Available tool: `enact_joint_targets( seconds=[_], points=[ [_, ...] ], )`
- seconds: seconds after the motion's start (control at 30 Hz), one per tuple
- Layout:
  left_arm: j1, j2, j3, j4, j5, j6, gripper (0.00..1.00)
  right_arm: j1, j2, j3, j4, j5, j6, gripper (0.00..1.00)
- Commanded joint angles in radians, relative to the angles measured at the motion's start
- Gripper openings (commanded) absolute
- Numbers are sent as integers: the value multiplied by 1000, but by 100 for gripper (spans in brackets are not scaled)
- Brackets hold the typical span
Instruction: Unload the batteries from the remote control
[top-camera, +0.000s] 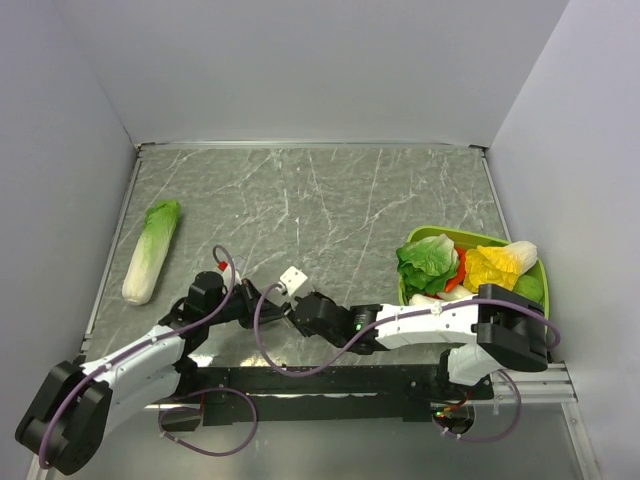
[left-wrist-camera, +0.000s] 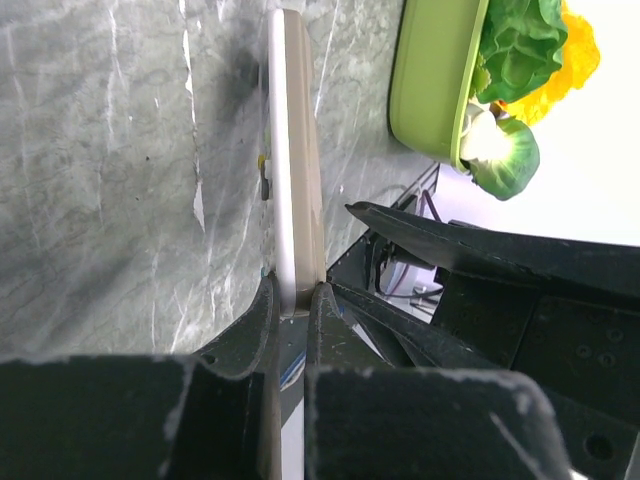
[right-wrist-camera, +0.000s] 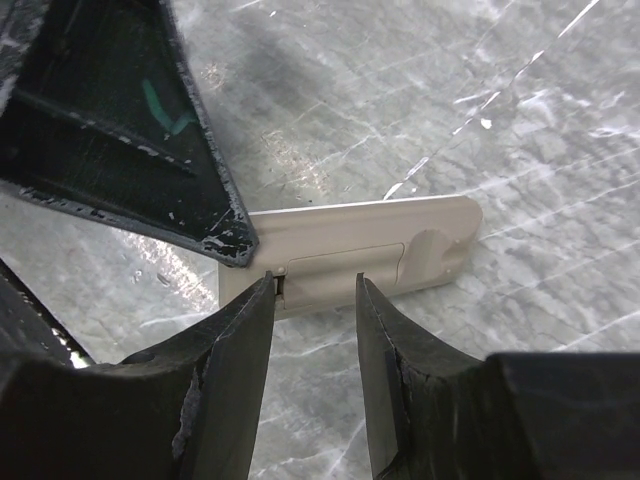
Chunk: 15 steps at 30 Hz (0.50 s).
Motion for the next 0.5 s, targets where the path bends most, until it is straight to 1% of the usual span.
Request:
enact_joint_targets(
  seconds=[0.0, 0.13, 0.3, 0.47],
  points=[
    [-6, 18, 33, 26, 56, -6, 1, 34, -15, 6, 52, 112, -54, 46],
    [-6, 25, 35, 29, 59, -6, 1, 46, 11, 27, 37, 160, -69, 45],
    [-6, 25, 39, 21, 59, -3, 1, 58, 39, 50, 12, 178, -72, 45],
    [-6, 34, 47, 11, 64, 12, 1, 54, 3, 35, 12, 112, -40, 46]
  ],
)
